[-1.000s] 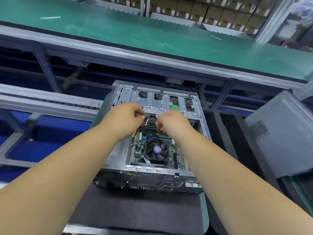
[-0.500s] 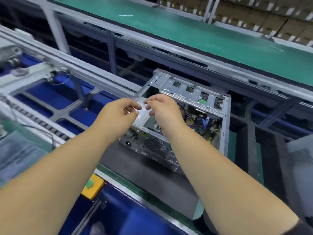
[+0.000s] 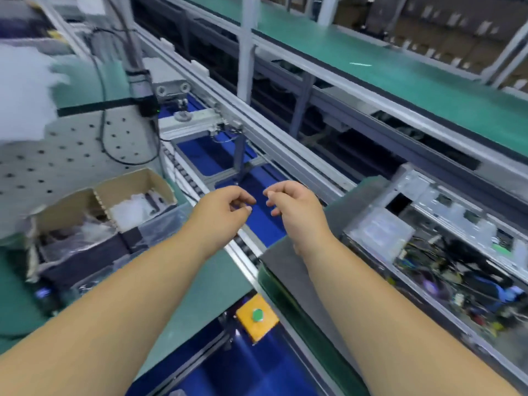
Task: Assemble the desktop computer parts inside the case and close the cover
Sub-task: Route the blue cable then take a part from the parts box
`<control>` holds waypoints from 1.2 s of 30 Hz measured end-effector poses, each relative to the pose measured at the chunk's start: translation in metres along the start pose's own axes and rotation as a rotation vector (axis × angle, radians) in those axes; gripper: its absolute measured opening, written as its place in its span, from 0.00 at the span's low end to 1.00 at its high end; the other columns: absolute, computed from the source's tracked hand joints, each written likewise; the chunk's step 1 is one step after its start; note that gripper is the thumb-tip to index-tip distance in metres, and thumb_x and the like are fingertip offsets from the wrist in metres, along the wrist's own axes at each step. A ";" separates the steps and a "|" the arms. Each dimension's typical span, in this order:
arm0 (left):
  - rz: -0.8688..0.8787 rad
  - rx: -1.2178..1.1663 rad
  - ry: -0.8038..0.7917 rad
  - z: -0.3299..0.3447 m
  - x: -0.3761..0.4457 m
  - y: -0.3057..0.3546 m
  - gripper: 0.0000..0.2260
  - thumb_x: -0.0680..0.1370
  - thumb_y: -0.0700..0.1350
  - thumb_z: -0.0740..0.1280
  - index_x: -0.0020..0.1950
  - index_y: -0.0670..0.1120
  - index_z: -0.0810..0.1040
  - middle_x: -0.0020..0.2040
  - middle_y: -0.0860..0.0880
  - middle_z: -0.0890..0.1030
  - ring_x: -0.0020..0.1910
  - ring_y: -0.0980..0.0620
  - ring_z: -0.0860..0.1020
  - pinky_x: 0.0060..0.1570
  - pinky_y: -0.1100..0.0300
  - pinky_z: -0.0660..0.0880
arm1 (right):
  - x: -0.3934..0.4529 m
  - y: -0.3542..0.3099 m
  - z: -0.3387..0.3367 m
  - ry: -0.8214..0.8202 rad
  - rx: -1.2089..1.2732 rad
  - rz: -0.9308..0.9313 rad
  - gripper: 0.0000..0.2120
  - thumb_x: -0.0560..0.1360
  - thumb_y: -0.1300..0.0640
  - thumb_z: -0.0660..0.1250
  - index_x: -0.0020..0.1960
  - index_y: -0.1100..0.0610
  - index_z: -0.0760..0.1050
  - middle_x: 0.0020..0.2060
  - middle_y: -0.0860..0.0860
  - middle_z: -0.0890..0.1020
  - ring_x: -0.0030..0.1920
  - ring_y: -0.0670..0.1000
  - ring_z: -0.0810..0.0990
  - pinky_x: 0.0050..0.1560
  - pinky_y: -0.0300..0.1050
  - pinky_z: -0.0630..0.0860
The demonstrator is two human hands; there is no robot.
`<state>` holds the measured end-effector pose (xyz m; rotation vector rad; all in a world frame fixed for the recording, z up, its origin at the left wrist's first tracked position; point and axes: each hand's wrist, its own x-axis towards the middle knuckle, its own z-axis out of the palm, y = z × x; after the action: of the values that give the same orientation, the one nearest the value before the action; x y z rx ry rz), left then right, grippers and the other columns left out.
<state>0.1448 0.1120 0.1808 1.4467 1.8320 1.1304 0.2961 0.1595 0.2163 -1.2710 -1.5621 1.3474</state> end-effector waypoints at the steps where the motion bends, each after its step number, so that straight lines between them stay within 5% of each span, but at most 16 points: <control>1: -0.023 -0.002 0.024 -0.015 0.005 -0.012 0.08 0.76 0.41 0.68 0.47 0.54 0.81 0.41 0.51 0.81 0.35 0.56 0.75 0.41 0.59 0.74 | 0.006 -0.001 0.017 -0.017 0.001 0.006 0.07 0.77 0.62 0.65 0.44 0.55 0.79 0.34 0.47 0.79 0.30 0.43 0.73 0.36 0.31 0.73; 5: -0.121 0.007 0.117 -0.068 0.027 -0.061 0.06 0.75 0.42 0.69 0.46 0.54 0.82 0.38 0.54 0.80 0.34 0.59 0.75 0.38 0.61 0.71 | 0.031 -0.006 0.077 -0.062 -0.063 0.028 0.06 0.77 0.62 0.65 0.47 0.60 0.80 0.35 0.48 0.79 0.31 0.43 0.74 0.38 0.36 0.73; 10: -0.268 0.040 0.157 -0.117 0.058 -0.118 0.07 0.74 0.43 0.68 0.41 0.56 0.78 0.37 0.54 0.80 0.38 0.54 0.79 0.40 0.60 0.73 | 0.063 -0.007 0.135 -0.084 -0.071 0.040 0.08 0.75 0.62 0.65 0.41 0.53 0.80 0.34 0.46 0.79 0.30 0.42 0.74 0.39 0.37 0.74; 15: -0.490 0.143 -0.023 -0.134 0.085 -0.175 0.04 0.75 0.48 0.68 0.47 0.53 0.75 0.47 0.50 0.79 0.48 0.48 0.77 0.45 0.56 0.71 | 0.096 0.001 0.181 -0.124 -0.105 0.093 0.07 0.76 0.60 0.65 0.43 0.52 0.80 0.34 0.44 0.80 0.35 0.45 0.75 0.37 0.40 0.71; 18: -0.620 0.176 -0.098 -0.131 0.103 -0.197 0.16 0.76 0.50 0.67 0.62 0.46 0.76 0.61 0.45 0.76 0.58 0.44 0.74 0.50 0.57 0.69 | 0.110 0.007 0.202 -0.139 -0.105 0.130 0.06 0.76 0.58 0.65 0.45 0.52 0.81 0.35 0.44 0.80 0.34 0.44 0.75 0.33 0.36 0.71; 22: -0.689 0.251 -0.152 -0.126 0.130 -0.211 0.07 0.78 0.45 0.62 0.50 0.42 0.75 0.50 0.41 0.78 0.59 0.39 0.74 0.54 0.54 0.69 | 0.123 0.014 0.219 -0.147 -0.118 0.132 0.07 0.75 0.59 0.65 0.44 0.51 0.81 0.35 0.44 0.80 0.33 0.42 0.75 0.36 0.34 0.72; 25: -0.765 0.323 -0.183 -0.122 0.144 -0.223 0.16 0.79 0.47 0.60 0.60 0.38 0.77 0.58 0.38 0.79 0.66 0.38 0.72 0.70 0.48 0.64 | 0.129 0.018 0.225 -0.138 -0.112 0.146 0.08 0.75 0.60 0.65 0.42 0.51 0.81 0.33 0.43 0.80 0.32 0.42 0.75 0.33 0.31 0.72; 30: -0.810 0.411 -0.306 -0.117 0.150 -0.241 0.22 0.82 0.49 0.58 0.73 0.40 0.67 0.74 0.40 0.66 0.75 0.40 0.61 0.74 0.48 0.59 | 0.134 0.024 0.228 -0.137 -0.106 0.166 0.09 0.75 0.60 0.65 0.41 0.50 0.81 0.32 0.41 0.80 0.32 0.42 0.75 0.37 0.35 0.71; 36: -0.866 0.404 -0.257 -0.117 0.144 -0.253 0.24 0.82 0.50 0.58 0.75 0.42 0.64 0.77 0.39 0.58 0.73 0.41 0.63 0.68 0.54 0.63 | 0.131 0.028 0.228 -0.142 -0.061 0.166 0.10 0.75 0.62 0.64 0.40 0.51 0.80 0.31 0.41 0.78 0.28 0.40 0.73 0.30 0.27 0.71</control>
<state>-0.1182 0.1993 0.0333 0.7473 2.2074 0.1493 0.0540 0.2196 0.1300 -1.3947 -1.6345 1.5337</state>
